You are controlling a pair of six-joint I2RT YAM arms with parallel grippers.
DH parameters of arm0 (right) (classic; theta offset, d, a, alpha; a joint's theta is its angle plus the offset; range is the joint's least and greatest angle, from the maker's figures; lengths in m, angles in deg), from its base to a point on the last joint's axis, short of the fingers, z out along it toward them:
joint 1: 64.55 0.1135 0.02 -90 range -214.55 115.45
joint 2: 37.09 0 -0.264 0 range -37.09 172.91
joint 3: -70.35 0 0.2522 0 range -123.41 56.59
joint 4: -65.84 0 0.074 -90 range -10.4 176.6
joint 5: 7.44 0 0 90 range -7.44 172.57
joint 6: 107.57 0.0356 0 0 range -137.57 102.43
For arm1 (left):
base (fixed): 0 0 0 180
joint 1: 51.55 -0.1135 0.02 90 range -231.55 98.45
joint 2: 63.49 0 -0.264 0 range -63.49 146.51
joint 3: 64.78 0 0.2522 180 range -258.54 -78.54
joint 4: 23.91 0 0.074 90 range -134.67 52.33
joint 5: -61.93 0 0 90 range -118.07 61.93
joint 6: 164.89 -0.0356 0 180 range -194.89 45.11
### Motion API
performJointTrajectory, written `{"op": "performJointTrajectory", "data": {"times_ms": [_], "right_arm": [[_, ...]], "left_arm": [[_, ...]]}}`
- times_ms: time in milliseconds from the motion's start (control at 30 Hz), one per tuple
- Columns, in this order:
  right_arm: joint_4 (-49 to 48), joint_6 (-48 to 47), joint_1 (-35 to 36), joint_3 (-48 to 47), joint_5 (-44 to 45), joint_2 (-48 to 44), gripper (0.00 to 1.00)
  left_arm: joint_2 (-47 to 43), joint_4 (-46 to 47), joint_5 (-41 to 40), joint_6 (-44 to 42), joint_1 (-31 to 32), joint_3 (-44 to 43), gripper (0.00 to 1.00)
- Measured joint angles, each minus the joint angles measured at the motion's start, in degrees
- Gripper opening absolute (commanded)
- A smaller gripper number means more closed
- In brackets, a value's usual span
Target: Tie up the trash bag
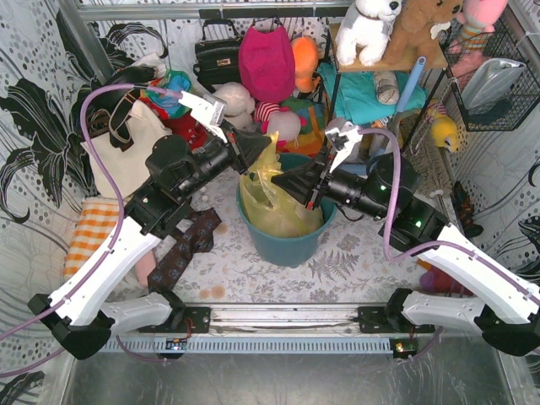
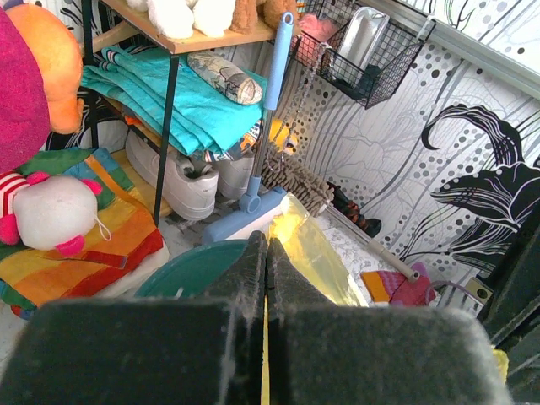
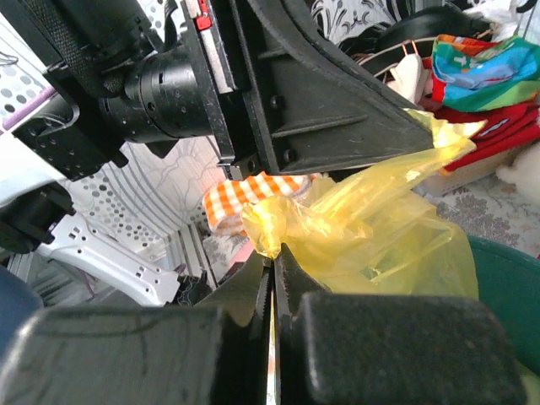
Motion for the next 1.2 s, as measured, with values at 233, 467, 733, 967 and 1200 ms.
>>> {"op": "performJointTrajectory", "data": {"times_ms": [233, 467, 733, 967, 1200], "right_arm": [[7.08, -1.51, 0.00, -5.33, -1.73, 3.45, 0.00], [15.78, -2.36, 0.00, -12.57, -2.32, 7.76, 0.00], [25.14, -2.51, 0.00, -19.21, -3.23, 12.24, 0.00], [31.91, -0.26, 0.00, -24.09, -3.54, 14.80, 0.00], [35.08, 3.80, 0.02, -24.28, 0.72, 13.84, 0.00]], "left_arm": [[0.39, -0.24, 0.22, 0.02, 0.00, 0.00, 0.00], [0.50, -0.39, 0.37, 0.09, 0.00, -0.02, 0.00], [0.79, -0.42, 0.76, 0.20, 0.00, -0.02, 0.00], [1.09, -0.76, 1.16, 0.22, 0.00, -0.02, 0.00], [0.79, -1.22, 1.20, 0.37, 0.00, 0.00, 0.00]]}}
